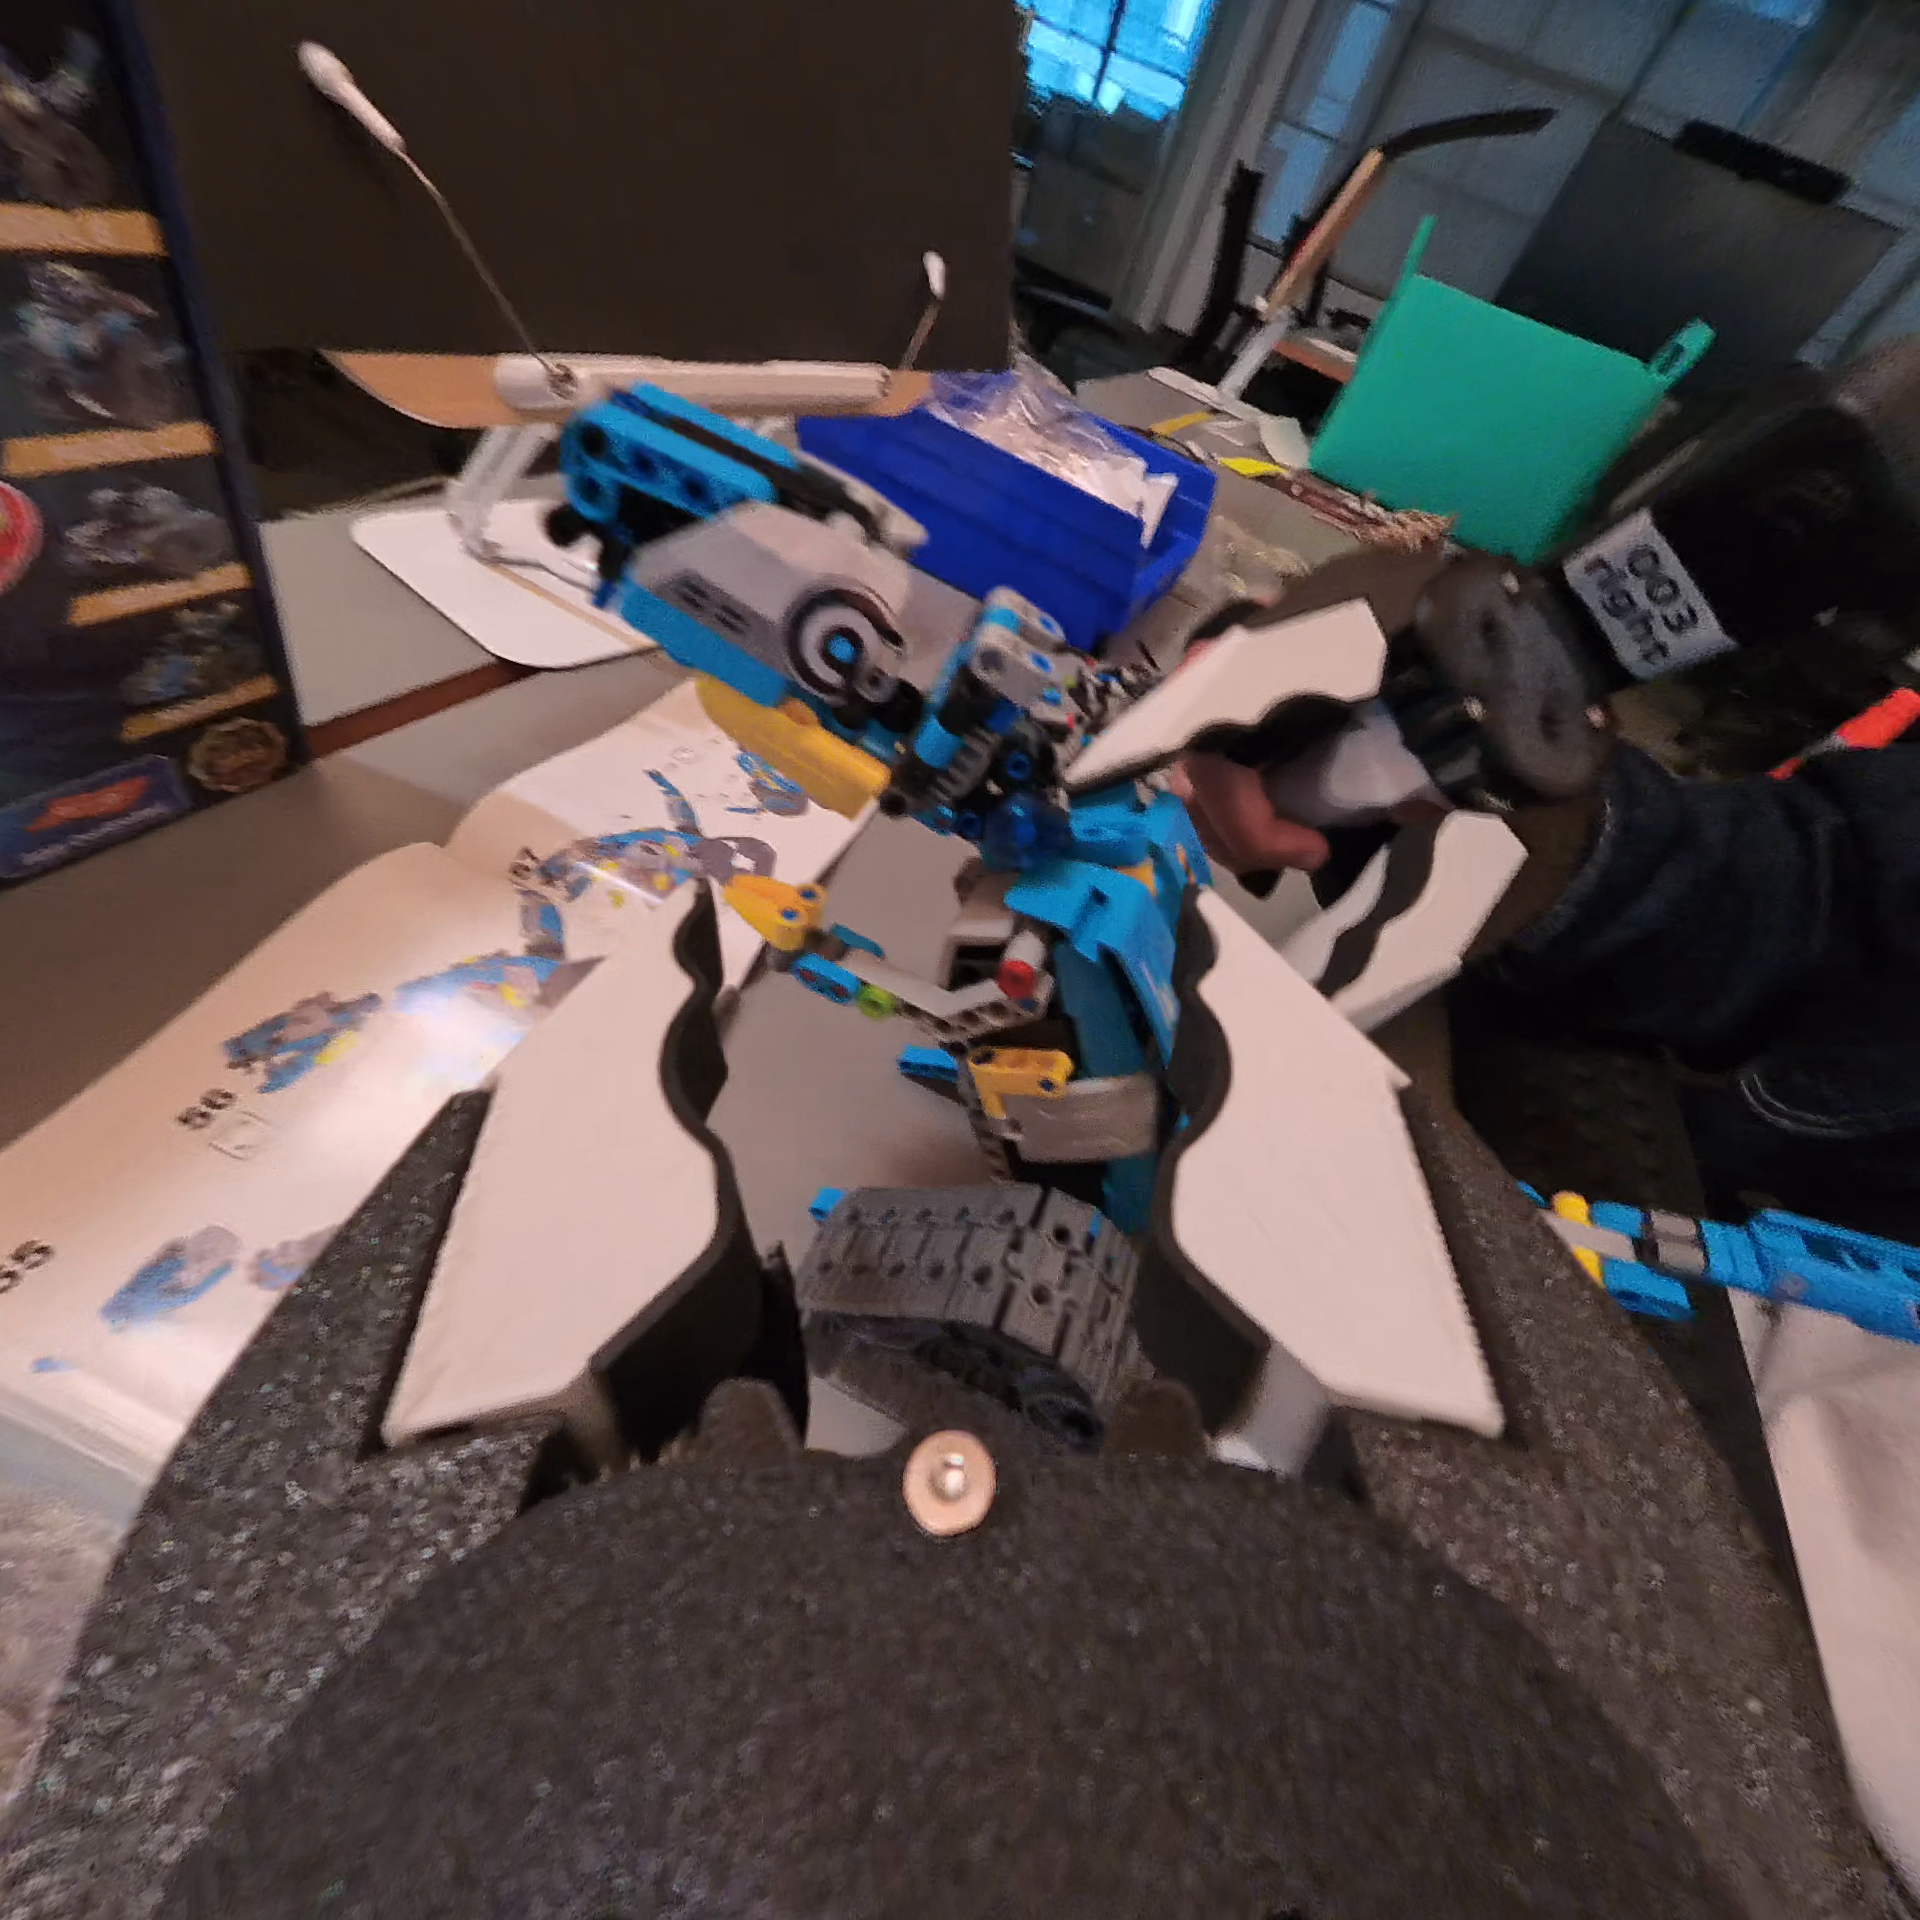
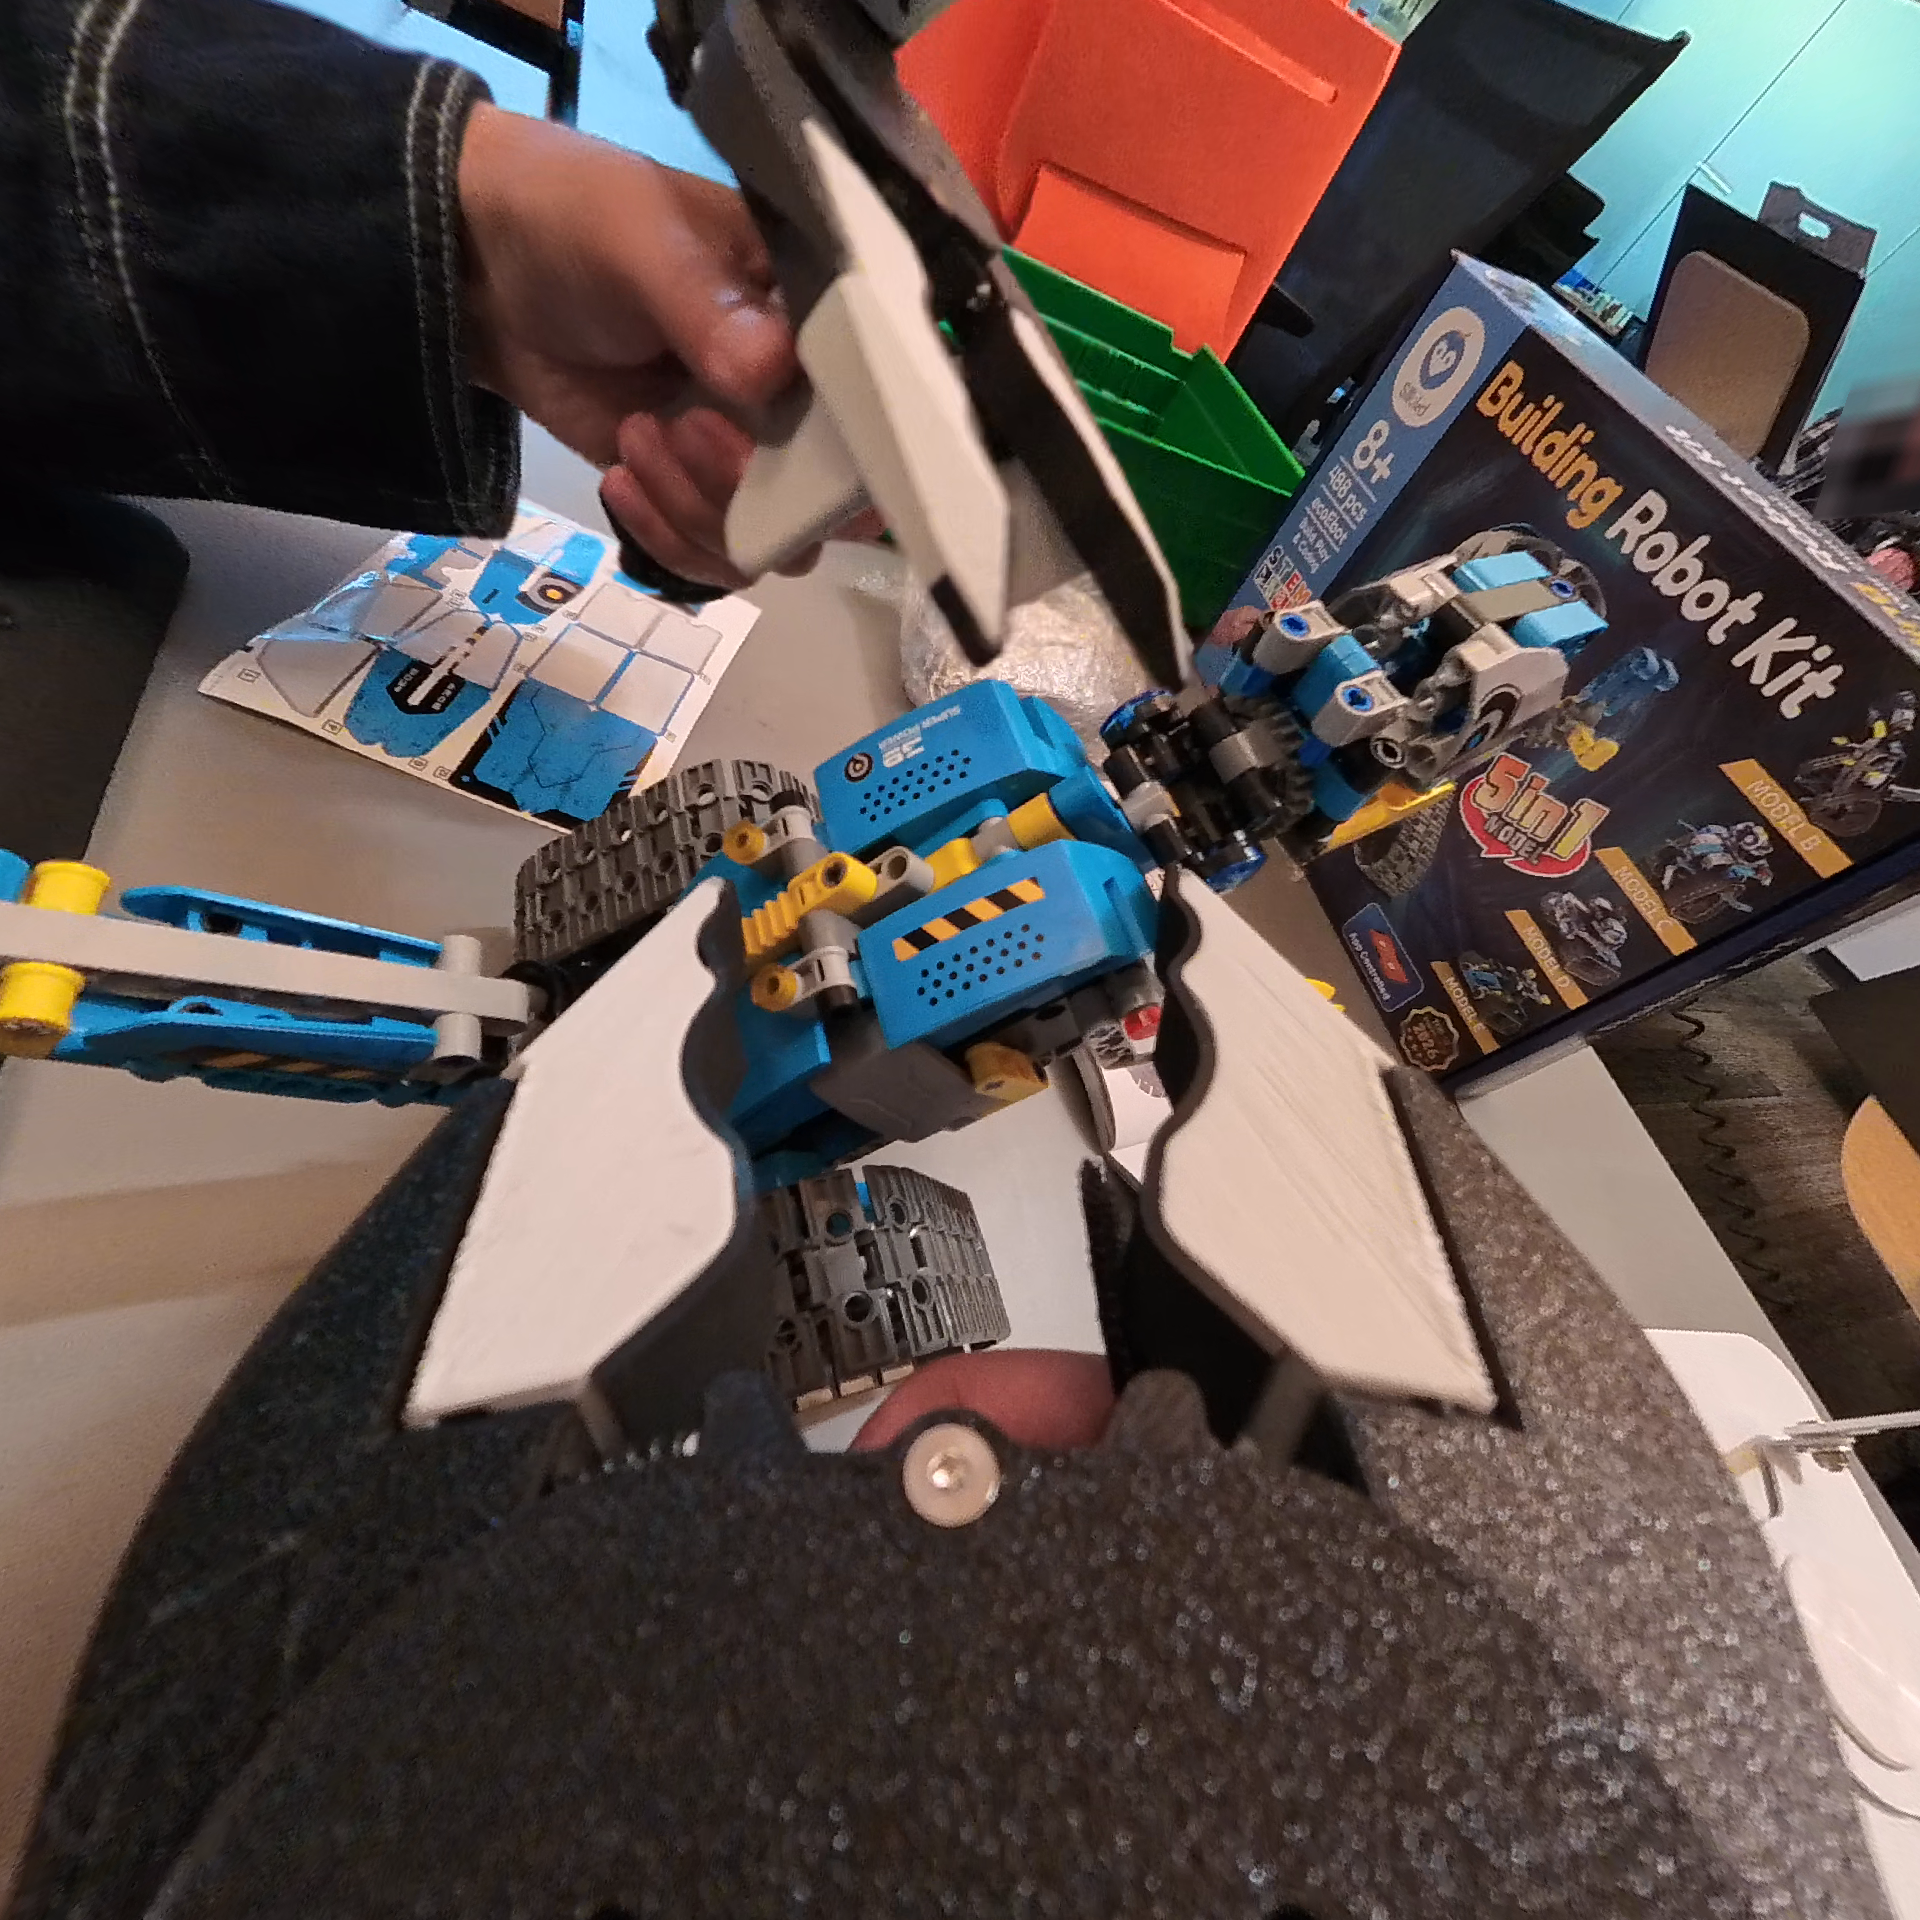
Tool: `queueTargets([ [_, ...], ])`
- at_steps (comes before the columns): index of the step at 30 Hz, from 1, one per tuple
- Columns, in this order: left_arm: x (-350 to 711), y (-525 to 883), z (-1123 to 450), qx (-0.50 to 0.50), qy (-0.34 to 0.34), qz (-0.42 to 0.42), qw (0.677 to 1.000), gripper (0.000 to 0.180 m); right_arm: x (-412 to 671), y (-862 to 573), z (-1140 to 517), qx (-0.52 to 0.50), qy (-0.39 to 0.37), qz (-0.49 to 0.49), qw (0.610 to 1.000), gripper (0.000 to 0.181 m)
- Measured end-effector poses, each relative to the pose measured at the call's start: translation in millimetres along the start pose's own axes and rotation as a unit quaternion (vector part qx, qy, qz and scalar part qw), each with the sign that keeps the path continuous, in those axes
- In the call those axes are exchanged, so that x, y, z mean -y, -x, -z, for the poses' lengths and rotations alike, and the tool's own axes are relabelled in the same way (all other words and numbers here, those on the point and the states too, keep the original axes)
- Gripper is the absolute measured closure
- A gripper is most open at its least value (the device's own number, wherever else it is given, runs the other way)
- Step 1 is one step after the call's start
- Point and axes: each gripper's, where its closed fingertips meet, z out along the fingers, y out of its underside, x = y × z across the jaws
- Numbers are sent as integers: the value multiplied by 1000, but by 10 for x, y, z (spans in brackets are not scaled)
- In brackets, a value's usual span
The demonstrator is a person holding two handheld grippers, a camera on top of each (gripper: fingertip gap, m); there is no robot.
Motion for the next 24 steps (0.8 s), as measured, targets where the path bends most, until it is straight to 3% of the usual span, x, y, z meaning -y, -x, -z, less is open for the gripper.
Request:
queueTargets([
  [5,-248,-6,-73,19,38,-38,998,88,-2,5,0,0,2,2,1000,101],
  [15,-7,212,-17,49,10,-22,998,76,-11,4,1,0,6,4,1000,100],
  [17,33,246,21,54,-12,-7,998,88,-1,9,4,1,2,3,1000,101],
  [20,25,128,59,12,-34,22,999,87,-5,8,2,0,3,4,1000,101],
  [24,-161,49,-12,10,-3,2,1000,86,-3,10,0,0,3,4,1000,100],
])
